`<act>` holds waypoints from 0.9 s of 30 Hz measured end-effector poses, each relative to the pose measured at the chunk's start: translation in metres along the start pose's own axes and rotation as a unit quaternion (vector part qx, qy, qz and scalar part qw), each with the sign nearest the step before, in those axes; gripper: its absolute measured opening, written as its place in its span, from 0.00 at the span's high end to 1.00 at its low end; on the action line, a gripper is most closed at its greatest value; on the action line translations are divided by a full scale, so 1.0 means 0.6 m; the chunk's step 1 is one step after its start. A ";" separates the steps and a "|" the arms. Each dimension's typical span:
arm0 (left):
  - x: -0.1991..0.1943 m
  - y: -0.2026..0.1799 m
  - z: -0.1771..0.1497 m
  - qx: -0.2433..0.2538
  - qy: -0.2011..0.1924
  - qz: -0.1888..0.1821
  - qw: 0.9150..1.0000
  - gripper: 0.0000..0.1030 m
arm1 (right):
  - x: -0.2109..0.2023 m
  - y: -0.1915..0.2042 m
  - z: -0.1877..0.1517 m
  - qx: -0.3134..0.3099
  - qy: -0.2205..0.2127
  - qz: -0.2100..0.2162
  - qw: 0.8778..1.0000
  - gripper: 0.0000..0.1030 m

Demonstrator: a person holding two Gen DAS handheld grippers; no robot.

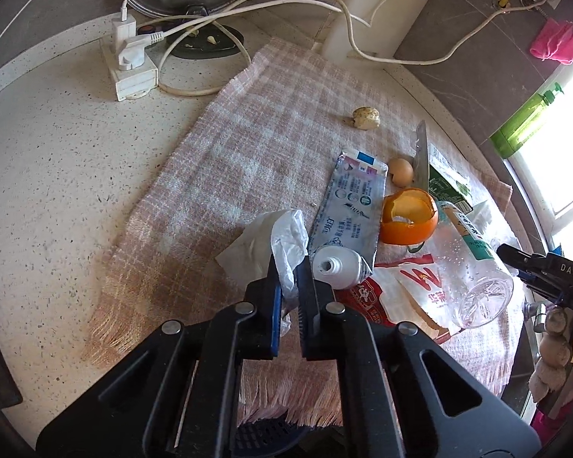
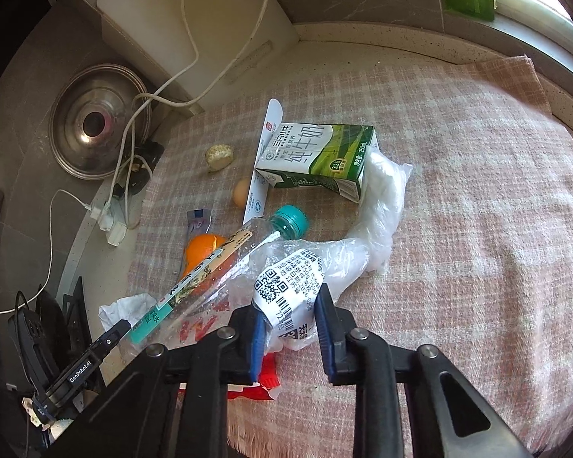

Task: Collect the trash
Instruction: 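Grasp the white plastic bag with the left tool while the right tool grasps the clear plastic bag, then carry both bags down over the blue wastebasket with both tools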

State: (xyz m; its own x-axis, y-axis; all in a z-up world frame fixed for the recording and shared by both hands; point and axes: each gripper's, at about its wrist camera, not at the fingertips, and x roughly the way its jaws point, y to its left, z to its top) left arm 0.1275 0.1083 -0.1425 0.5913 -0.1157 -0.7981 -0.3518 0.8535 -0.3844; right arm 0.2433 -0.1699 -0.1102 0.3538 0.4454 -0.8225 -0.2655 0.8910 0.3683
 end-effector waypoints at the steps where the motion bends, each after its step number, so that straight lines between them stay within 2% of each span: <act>1: -0.004 0.002 0.000 0.000 -0.002 0.001 1.000 0.96 | -0.003 -0.002 -0.003 -0.001 -0.001 0.002 1.000 0.80; 10: -0.048 0.012 -0.009 0.010 -0.023 0.005 1.000 0.97 | -0.058 -0.018 -0.034 -0.006 -0.024 0.038 0.999 0.83; 15: -0.073 0.007 -0.023 0.019 -0.026 0.001 0.999 0.97 | -0.097 -0.022 -0.060 -0.018 -0.038 0.042 0.998 0.83; 27: -0.122 -0.012 -0.090 0.052 -0.015 -0.004 0.999 0.97 | -0.178 0.001 -0.176 -0.066 -0.041 0.066 0.995 0.83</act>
State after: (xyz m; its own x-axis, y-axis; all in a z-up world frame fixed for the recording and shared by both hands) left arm 0.0477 0.0834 -0.1066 0.6164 -0.1088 -0.7799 -0.2704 0.9009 -0.3394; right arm 0.1106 -0.2262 -0.0676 0.3791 0.5683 -0.7303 -0.4281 0.8074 0.4060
